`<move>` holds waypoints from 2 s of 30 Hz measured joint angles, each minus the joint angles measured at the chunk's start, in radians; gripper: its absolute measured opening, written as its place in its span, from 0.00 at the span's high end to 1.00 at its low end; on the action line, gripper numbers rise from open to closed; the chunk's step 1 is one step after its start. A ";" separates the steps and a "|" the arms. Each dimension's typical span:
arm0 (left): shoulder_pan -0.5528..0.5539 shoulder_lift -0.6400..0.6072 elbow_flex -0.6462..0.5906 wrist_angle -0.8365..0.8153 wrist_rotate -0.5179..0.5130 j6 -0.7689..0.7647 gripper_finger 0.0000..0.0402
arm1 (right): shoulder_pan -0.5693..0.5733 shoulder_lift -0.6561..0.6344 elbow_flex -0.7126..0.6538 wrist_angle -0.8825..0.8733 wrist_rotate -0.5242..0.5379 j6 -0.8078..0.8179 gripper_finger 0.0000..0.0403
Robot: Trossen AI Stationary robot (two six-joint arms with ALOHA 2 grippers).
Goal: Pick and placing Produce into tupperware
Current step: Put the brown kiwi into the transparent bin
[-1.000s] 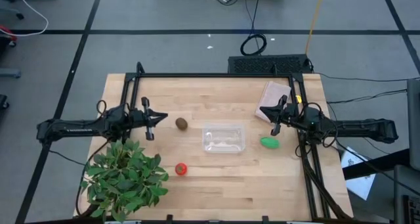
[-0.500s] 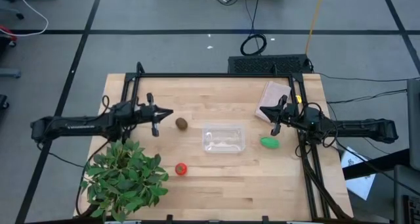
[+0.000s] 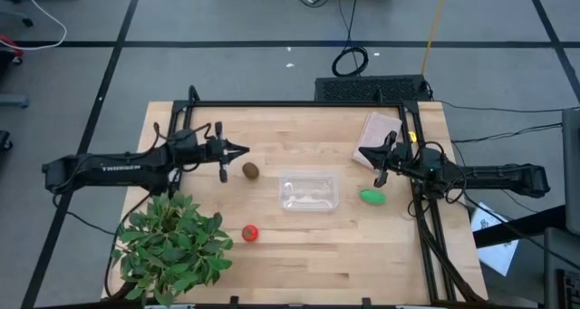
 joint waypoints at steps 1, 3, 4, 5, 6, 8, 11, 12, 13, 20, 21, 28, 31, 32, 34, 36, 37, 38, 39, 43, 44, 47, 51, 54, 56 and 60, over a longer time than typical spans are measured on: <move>0.011 0.014 0.009 0.000 0.015 0.000 0.94 | 0.000 0.000 0.000 0.000 0.000 0.000 1.00; 0.030 0.044 0.027 -0.001 0.043 -0.001 0.94 | 0.000 0.000 0.000 0.000 0.000 0.000 1.00; 0.039 0.058 0.037 0.000 0.055 -0.001 0.94 | 0.000 0.000 0.000 0.000 0.000 0.000 1.00; 0.047 0.072 0.045 0.000 0.068 -0.001 0.94 | 0.000 0.000 0.000 0.000 0.000 0.000 1.00; 0.053 0.085 0.053 0.000 0.079 0.000 0.94 | 0.000 0.000 0.000 0.000 0.000 0.000 1.00; 0.065 0.114 0.069 0.000 0.103 0.003 0.94 | 0.000 0.000 0.000 0.000 0.000 0.000 1.00; 0.079 0.158 0.095 0.000 0.170 0.014 0.94 | 0.000 0.000 0.000 0.000 0.000 0.000 1.00; 0.085 0.173 0.105 0.000 0.203 0.022 0.94 | 0.000 0.000 0.000 0.000 0.000 0.000 1.00; 0.091 0.187 0.113 0.000 0.237 0.030 0.94 | 0.000 0.000 0.000 0.000 0.000 0.000 1.00; 0.132 0.291 0.180 -0.001 0.369 0.032 0.94 | 0.000 0.000 0.000 0.000 0.000 0.000 1.00; 0.134 0.305 0.189 -0.001 0.371 0.032 0.94 | 0.000 0.000 0.000 0.000 0.000 0.000 1.00; 0.163 0.393 0.249 -0.003 0.415 0.032 0.94 | 0.000 0.000 0.000 0.000 0.000 0.000 1.00; 0.167 0.413 0.266 -0.003 0.415 0.034 0.94 | 0.000 0.000 0.000 0.000 0.000 0.000 1.00; 0.167 0.417 0.270 -0.004 0.415 0.036 0.94 | 0.000 0.000 0.000 0.000 0.000 0.000 1.00; 0.167 0.418 0.270 -0.004 0.415 0.037 0.94 | 0.000 0.000 0.000 0.000 0.000 0.000 1.00; 0.167 0.418 0.270 -0.003 0.416 0.037 0.94 | 0.000 0.000 0.000 -0.001 0.000 0.000 1.00; 0.167 0.418 0.270 -0.003 0.416 0.037 0.94 | 0.000 0.000 0.000 -0.001 0.000 0.000 1.00; 0.167 0.418 0.270 -0.003 0.416 0.038 0.94 | 0.000 0.000 0.000 -0.001 0.000 0.000 1.00; 0.167 0.418 0.270 0.000 0.416 0.041 0.94 | 0.000 0.000 0.000 -0.001 0.000 0.000 1.00; 0.167 0.418 0.270 0.035 0.416 0.063 0.94 | 0.000 0.000 0.000 -0.001 0.000 0.000 1.00; 0.167 0.417 0.270 0.046 0.416 0.062 0.94 | 0.000 0.000 0.000 -0.001 0.000 0.000 1.00; 0.173 0.417 0.270 0.070 0.416 0.059 0.94 | 0.000 0.000 0.000 -0.001 0.000 0.000 1.00; 0.196 0.421 0.270 0.084 0.415 0.057 0.94 | 0.000 0.000 0.000 -0.001 0.000 0.000 1.00; 0.215 0.427 0.270 0.077 0.414 0.019 0.94 | 0.000 0.000 0.000 -0.001 0.000 0.000 1.00; 0.232 0.426 0.272 0.072 0.412 -0.022 0.94 | 0.000 0.000 0.000 -0.001 0.000 0.000 1.00; 0.244 0.427 0.331 -0.090 0.399 -0.025 0.94 | 0.000 0.000 0.000 -0.001 0.000 0.000 1.00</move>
